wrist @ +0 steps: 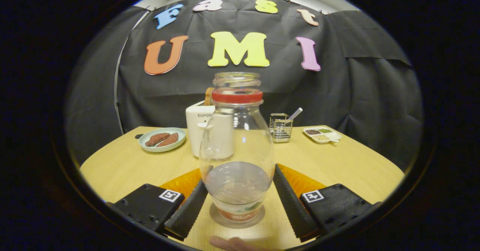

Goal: Take the bottle from table, then pour the juice into the cup, finally place the bottle on the coaster

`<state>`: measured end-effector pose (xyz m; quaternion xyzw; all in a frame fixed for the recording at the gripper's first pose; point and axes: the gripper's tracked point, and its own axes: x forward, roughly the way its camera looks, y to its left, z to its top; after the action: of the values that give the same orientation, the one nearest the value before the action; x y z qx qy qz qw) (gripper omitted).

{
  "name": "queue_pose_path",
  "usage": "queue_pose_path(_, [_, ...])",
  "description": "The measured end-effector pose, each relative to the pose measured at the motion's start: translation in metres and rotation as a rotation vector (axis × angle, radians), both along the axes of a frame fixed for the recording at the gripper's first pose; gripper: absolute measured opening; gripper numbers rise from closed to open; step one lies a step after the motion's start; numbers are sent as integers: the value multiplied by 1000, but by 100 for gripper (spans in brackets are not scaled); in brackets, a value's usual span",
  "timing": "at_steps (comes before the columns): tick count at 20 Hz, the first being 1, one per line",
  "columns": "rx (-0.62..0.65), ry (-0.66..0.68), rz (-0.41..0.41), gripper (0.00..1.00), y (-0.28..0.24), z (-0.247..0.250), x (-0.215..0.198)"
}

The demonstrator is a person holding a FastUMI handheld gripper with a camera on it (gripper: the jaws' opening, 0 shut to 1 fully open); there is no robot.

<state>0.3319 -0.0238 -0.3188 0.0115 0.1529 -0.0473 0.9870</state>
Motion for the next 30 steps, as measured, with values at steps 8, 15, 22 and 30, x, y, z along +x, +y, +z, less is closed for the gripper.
queue_pose_path(8, [-18, -53, -1, 100, 2, 26, -11])
queue_pose_path(15, [-45, -96, 7, 100, 10, 57, -28])
queue_pose_path(22, [-31, -99, -52, 100, 2, 113, -61])
queue_pose_path(30, [-31, -157, -85, 100, -7, 189, -118])
